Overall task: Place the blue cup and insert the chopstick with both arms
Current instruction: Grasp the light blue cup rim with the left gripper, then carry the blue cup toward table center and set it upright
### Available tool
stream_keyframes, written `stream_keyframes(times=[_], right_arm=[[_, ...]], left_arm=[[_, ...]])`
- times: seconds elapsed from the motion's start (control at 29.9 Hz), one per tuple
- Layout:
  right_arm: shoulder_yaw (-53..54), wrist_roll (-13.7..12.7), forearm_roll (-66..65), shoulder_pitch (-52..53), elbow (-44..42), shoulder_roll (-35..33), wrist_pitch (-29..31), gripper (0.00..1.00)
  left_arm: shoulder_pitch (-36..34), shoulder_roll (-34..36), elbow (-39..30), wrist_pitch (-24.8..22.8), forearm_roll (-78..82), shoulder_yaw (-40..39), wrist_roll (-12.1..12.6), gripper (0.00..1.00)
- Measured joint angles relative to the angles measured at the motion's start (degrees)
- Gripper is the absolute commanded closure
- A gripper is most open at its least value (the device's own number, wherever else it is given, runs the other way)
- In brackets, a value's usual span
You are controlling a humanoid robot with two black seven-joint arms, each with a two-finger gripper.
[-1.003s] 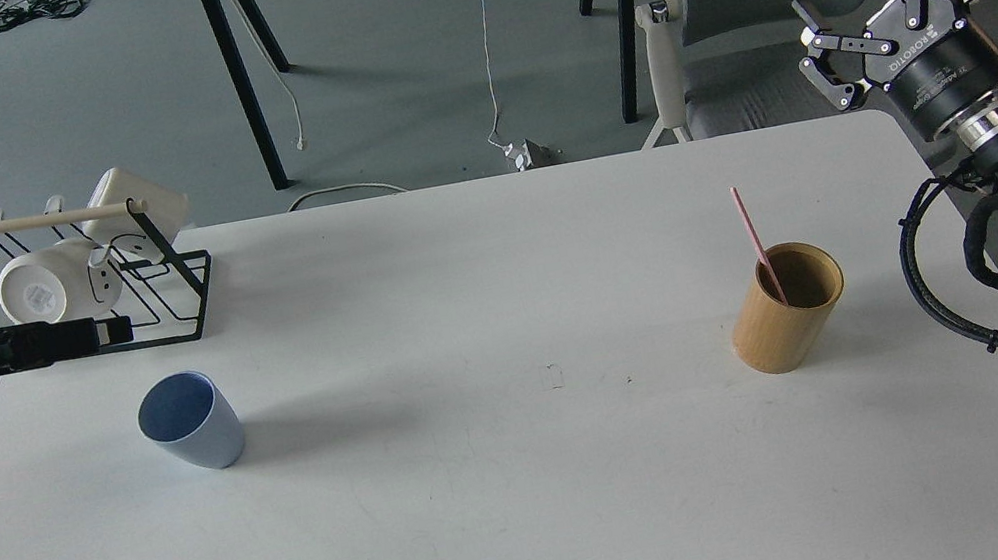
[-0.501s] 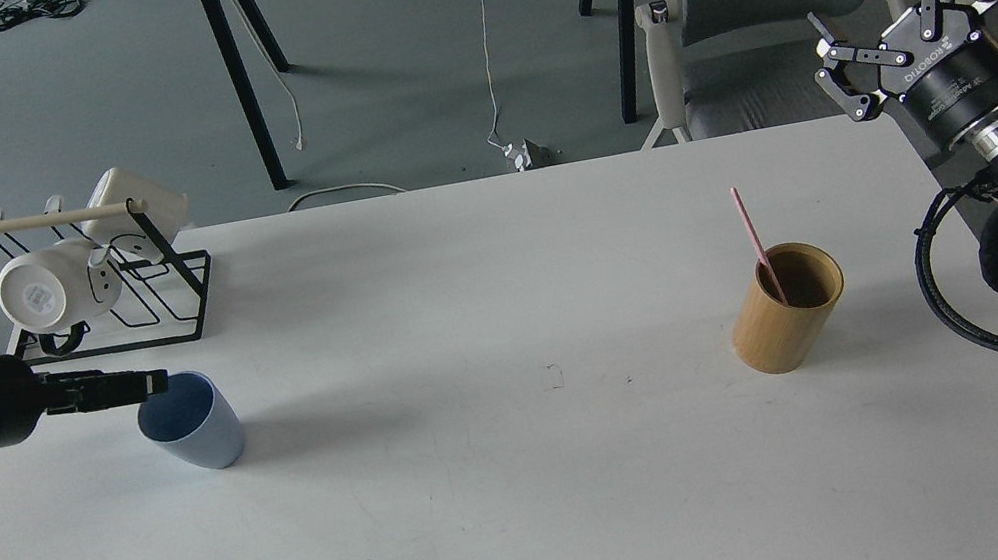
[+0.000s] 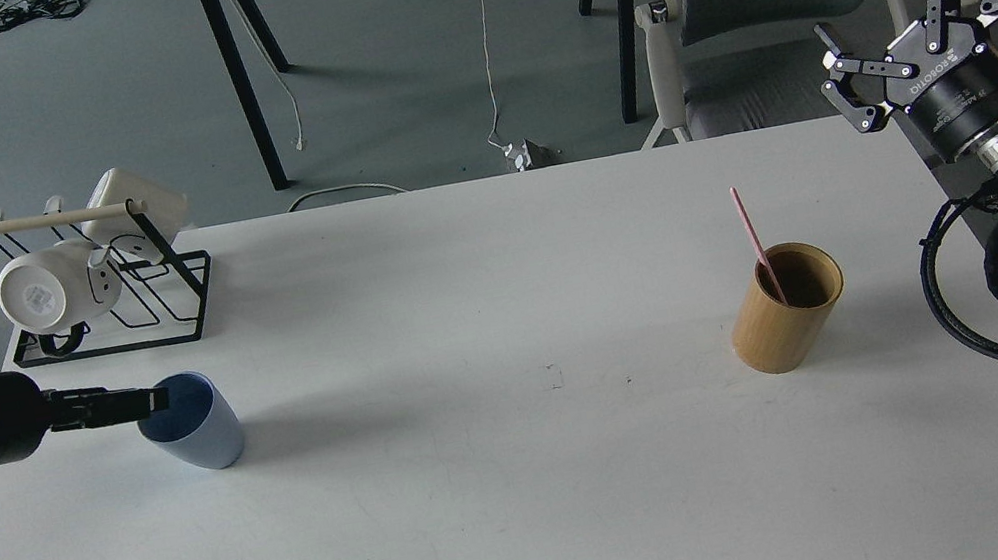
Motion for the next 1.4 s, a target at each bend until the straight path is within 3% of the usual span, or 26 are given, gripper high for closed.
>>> stream_keyframes(times=[0.27,0.53,0.63,0.7,0.94,1.24,1.4], right_arm=[[0.0,0.0,0.0,-0.6,0.0,0.0,0.0,0.05],[0.3,0.0,0.0,-1.3,-0.1,-0.2,0.0,0.05],[0.4,0.0,0.0,-1.6,-0.1,-0.3,0.0,0.05],[0.4,0.0,0.0,-1.7,0.0,-0.3,0.0,0.05],[0.7,0.0,0.0,-2.3,-0.1,-0.3,0.0,0.05],[0.8,0.0,0.0,-2.5,-0.5,-0.4,0.0,0.05],[0.8,0.0,0.0,-2.5,-0.7,-0.3,0.0,0.05]], left_arm=[[1.2,-0.1,0.0,0.1,0.0,0.0,0.0,0.33],[1.6,-1.2,0.0,1.8,-0.1,-0.1,0.0,0.5],[1.8,-1.2,0.0,3.6,-0.1,-0.1,0.0,0.63],[1.8,-1.2,0.0,4.1,-0.1,0.0,0.0,0.83],[1.6,-1.2,-0.6,4.1,-0.3,-0.1,0.0,0.94],[1.2,-1.1,-1.2,4.4,-0.3,-0.6,0.0,0.97],[0.0,-0.6,-5.0,4.4,-0.9,-1.9,0.0,0.98]])
